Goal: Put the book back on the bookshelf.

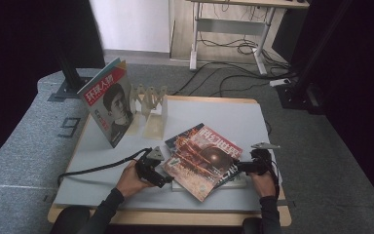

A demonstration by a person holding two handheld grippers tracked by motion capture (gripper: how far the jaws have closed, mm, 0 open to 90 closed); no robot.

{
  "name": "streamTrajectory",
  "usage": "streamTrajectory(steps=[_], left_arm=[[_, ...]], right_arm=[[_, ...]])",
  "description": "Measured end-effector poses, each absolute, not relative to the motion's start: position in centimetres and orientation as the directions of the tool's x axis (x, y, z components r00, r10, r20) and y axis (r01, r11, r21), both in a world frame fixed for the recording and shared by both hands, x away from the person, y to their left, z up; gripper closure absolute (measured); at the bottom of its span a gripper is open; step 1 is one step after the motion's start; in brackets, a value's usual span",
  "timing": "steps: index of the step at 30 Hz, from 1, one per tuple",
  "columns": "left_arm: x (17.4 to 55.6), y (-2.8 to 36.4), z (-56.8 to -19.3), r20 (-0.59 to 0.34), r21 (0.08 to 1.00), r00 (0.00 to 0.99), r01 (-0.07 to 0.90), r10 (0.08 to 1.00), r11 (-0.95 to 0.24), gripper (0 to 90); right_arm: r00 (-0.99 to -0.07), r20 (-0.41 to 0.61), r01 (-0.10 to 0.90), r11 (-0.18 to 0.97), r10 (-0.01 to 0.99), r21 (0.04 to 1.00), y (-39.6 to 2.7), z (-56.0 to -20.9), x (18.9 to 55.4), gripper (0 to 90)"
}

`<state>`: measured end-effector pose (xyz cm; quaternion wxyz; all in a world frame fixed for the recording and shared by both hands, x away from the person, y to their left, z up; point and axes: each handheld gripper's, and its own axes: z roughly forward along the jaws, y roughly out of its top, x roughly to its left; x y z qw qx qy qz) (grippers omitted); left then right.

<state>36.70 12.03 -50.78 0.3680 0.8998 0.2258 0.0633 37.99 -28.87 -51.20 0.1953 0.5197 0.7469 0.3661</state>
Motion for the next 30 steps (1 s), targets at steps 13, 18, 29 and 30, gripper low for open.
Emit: streamTrajectory(steps=[13, 18, 29, 30], left_arm=[[36.7, 13.1, -51.1, -0.067, 0.697, 0.898, 0.354, 0.435, -0.624, 36.8], [36.7, 13.0, -51.1, -0.066, 0.699, 0.897, 0.354, 0.437, -0.621, 38.4], [36.8, 12.1, -51.2, -0.072, 0.710, 0.894, 0.357, 0.443, -0.607, 38.9], [36.9, 12.0, -51.3, -0.075, 0.712, 0.894, 0.359, 0.442, -0.604, 38.9]], right_arm=[[-0.412, 0.101, 0.625, 0.200, 0.906, 0.754, -28.9, -51.0, 37.5, 2.7], [-0.413, 0.103, 0.635, 0.205, 0.905, 0.745, -29.1, -51.1, 37.5, 2.8], [-0.407, 0.135, 0.642, 0.178, 0.903, 0.746, -29.8, -50.9, 37.4, 2.6], [-0.408, 0.138, 0.643, 0.177, 0.902, 0.745, -29.7, -50.9, 37.5, 2.5]])
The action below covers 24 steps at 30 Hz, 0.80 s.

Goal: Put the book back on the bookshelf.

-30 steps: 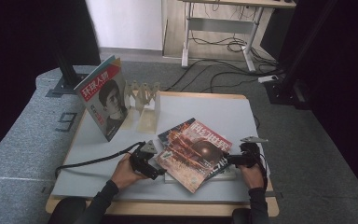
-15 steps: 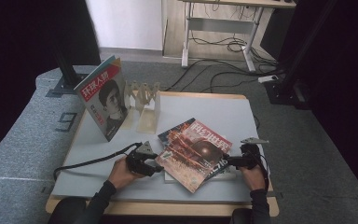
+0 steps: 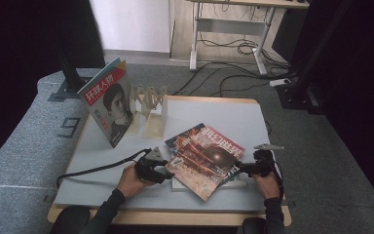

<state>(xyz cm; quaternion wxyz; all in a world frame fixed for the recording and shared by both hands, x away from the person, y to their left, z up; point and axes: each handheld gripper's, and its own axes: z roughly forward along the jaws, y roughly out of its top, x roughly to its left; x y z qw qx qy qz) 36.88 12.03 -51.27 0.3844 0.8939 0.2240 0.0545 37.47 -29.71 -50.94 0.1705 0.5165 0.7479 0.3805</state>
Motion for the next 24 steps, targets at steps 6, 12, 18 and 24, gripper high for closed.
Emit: streamTrajectory(steps=[6, 12, 18, 24], left_arm=[[36.8, 11.5, -51.3, -0.068, 0.715, 0.892, 0.356, 0.447, -0.602, 38.8], [36.7, 10.9, -51.3, -0.066, 0.717, 0.890, 0.357, 0.452, -0.599, 38.8], [36.7, 10.8, -51.3, -0.062, 0.715, 0.890, 0.355, 0.451, -0.602, 38.8], [36.7, 10.8, -51.3, -0.061, 0.716, 0.892, 0.353, 0.448, -0.603, 38.7]], right_arm=[[-0.422, 0.172, 0.658, 0.170, 0.890, 0.734, -29.3, -51.1, 37.7, 0.8], [-0.439, 0.239, 0.690, 0.155, 0.866, 0.707, -28.7, -51.8, 38.2, 0.0], [-0.435, 0.298, 0.714, 0.124, 0.849, 0.689, -28.5, -52.3, 38.8, 0.0], [-0.443, 0.346, 0.730, 0.109, 0.827, 0.675, -28.1, -52.7, 39.5, 0.0]])
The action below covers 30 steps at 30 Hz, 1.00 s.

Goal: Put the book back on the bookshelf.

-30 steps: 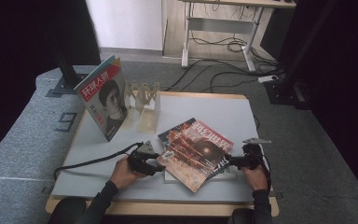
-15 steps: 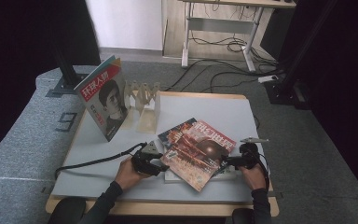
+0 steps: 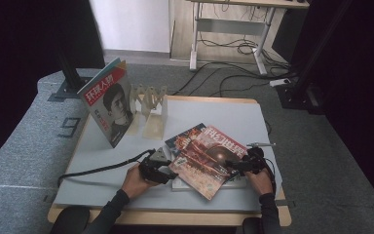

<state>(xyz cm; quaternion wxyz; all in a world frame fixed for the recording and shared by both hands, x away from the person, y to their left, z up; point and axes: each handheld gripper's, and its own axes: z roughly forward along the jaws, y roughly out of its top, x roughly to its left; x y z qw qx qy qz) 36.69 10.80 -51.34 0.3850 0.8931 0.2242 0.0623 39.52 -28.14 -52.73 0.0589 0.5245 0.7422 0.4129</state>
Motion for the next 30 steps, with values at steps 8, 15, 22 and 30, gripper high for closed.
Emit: streamTrajectory(steps=[8, 15, 22, 30], left_arm=[[36.7, 10.7, -51.4, -0.072, 0.719, 0.891, 0.358, 0.448, -0.596, 38.5], [36.6, 10.6, -51.5, -0.074, 0.719, 0.897, 0.351, 0.436, -0.599, 40.1], [36.7, 10.6, -51.6, -0.082, 0.719, 0.897, 0.355, 0.434, -0.598, 40.1], [36.8, 10.6, -51.6, -0.088, 0.719, 0.897, 0.358, 0.433, -0.596, 40.0]], right_arm=[[-0.434, 0.327, 0.725, 0.110, 0.840, 0.679, -28.1, -52.4, 40.5, 0.7], [-0.419, 0.311, 0.688, 0.075, 0.853, 0.722, -28.3, -51.4, 40.7, 10.2], [-0.402, 0.273, 0.654, 0.066, 0.874, 0.754, -28.5, -50.7, 40.6, 30.2], [-0.365, 0.179, 0.630, 0.102, 0.914, 0.770, -28.3, -50.0, 40.4, 60.5]])
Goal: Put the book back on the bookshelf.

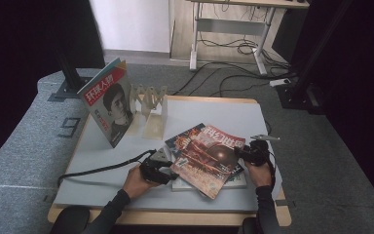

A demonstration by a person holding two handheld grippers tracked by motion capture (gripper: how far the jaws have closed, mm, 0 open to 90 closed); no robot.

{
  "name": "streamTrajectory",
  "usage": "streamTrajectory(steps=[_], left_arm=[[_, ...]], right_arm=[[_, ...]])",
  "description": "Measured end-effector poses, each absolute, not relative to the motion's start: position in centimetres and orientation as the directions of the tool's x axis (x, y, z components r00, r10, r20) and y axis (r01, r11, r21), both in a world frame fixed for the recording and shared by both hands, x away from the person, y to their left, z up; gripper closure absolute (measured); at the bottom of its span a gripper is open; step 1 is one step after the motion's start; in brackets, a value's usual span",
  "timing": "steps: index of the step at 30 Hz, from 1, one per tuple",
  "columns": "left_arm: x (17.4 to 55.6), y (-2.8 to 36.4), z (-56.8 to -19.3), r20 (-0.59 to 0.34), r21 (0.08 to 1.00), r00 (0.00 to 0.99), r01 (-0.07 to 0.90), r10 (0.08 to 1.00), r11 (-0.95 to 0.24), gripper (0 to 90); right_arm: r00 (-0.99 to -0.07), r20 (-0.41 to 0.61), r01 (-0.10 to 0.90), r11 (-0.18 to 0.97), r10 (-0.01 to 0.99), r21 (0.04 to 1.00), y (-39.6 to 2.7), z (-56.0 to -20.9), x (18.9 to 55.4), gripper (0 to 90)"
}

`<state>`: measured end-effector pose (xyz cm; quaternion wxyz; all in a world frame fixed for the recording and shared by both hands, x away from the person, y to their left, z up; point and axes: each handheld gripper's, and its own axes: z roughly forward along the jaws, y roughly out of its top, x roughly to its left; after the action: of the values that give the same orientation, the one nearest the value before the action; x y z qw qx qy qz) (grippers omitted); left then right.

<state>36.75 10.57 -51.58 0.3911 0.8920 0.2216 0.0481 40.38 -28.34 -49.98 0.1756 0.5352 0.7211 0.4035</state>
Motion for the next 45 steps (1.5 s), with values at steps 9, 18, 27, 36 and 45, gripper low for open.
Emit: streamTrajectory(steps=[9, 18, 27, 36, 45], left_arm=[[36.8, 10.6, -51.6, -0.092, 0.718, 0.896, 0.361, 0.434, -0.595, 39.9], [37.0, 10.6, -51.6, -0.118, 0.707, 0.897, 0.377, 0.427, -0.598, 35.9], [37.3, 10.7, -51.1, -0.140, 0.714, 0.893, 0.390, 0.427, -0.582, 30.9], [38.1, 10.6, -50.5, -0.157, 0.727, 0.886, 0.403, 0.437, -0.556, 31.7], [39.5, 9.8, -50.4, -0.200, 0.732, 0.880, 0.426, 0.431, -0.532, 32.7]], right_arm=[[-0.364, 0.151, 0.598, 0.106, 0.919, 0.795, -27.9, -49.1, 40.0, 75.1], [-0.374, 0.135, 0.564, 0.109, 0.918, 0.818, -27.3, -48.1, 39.5, 80.3], [-0.406, 0.101, 0.507, 0.132, 0.908, 0.852, -26.8, -46.6, 38.6, 81.8], [-0.444, 0.063, 0.441, 0.157, 0.894, 0.884, -25.5, -44.5, 38.0, 82.6], [-0.478, 0.034, 0.403, 0.185, 0.878, 0.896, -24.4, -43.2, 37.3, 82.7]])
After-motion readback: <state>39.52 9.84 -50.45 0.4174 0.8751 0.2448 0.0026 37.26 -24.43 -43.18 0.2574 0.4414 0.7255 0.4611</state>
